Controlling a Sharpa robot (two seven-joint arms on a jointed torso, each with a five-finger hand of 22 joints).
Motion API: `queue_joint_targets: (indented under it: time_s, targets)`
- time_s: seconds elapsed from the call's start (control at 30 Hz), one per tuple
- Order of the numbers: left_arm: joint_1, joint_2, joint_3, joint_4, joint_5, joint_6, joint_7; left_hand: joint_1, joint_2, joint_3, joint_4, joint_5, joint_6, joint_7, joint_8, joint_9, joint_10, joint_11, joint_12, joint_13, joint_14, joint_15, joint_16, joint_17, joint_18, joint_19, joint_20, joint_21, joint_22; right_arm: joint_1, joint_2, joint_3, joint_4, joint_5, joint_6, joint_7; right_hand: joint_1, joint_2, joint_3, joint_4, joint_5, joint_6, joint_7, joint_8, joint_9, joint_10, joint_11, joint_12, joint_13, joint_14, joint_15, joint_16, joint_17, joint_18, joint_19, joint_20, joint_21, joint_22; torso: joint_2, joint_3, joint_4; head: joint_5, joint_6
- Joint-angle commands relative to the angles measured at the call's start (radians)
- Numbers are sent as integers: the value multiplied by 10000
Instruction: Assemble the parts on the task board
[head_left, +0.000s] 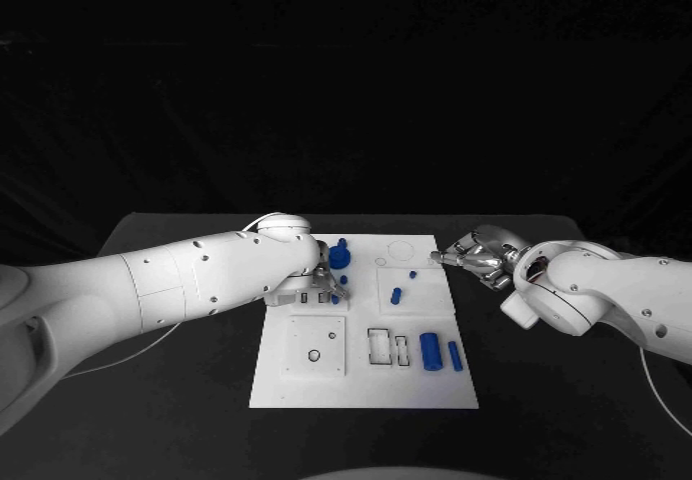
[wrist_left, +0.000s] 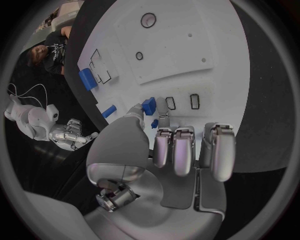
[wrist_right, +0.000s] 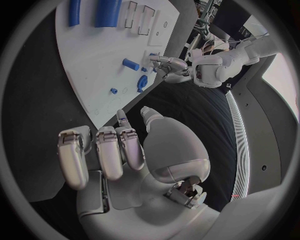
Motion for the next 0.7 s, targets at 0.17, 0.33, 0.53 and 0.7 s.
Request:
queue_joint_targets:
  time_s: [0.17, 0.33, 0.53, 0.7]
  targets:
    - [-1, 1, 8, 1, -46, -112, 272, 92, 33, 57, 20, 44, -7, 26, -60, 19, 1058, -4, 25, 2634, 1026, -3, 26, 2632, -74, 1052, -54, 24, 2634, -9, 3, -3, -4, -132, 219, -101, 91, -9, -44, 38, 70, -80, 3, 38, 19, 1047, 82, 28, 2635, 1043, 86, 41, 2632, -67, 1047, 78, 45, 2635, -8, 2, 2, -13, -7]
    - [-1, -2, 7, 0, -24, -76, 293, 180, 74, 109, 14, 105, -27, 24, -102, 55, 1058, -3, 25, 2634, 1026, -2, 26, 2632, -74, 1052, -55, 24, 2634, -10, 4, -4, -9, -146, 236, -125, 102, -8, -44, 35, 90, -80, 4, 41, 21, 1047, 82, 28, 2635, 1043, 88, 41, 2632, -67, 1047, 80, 45, 2635, -4, 1, 2, -20, -2]
    - [-1, 0, 7, 0, -16, -43, 327, 938, 0, 453, -1, 1343, -76, -16, -280, 226, 1058, -37, 25, 2634, 1026, -21, 26, 2632, -74, 1052, -69, 24, 2634, -12, 10, -4, -16, -165, 247, -149, 113, -5, -43, 31, 113, -80, 3, 44, 23, 1047, 83, 28, 2635, 1043, 88, 41, 2632, -67, 1047, 82, 45, 2635, -7, 2, -1, -21, 16]
    - [-1, -13, 7, 9, -13, -96, 405, 1672, -198, 817, -32, 2818, -106, -49, -422, 376, 1058, -68, 25, 2634, 1026, -46, 26, 2632, -74, 1052, -88, 24, 2634, -14, 11, -4, -20, -175, 250, -170, 122, -3, -42, 28, 128, -82, 4, 46, 24, 1047, 83, 28, 2635, 1043, 89, 41, 2632, -67, 1047, 82, 45, 2635, -2, 10, 4, -18, 35]
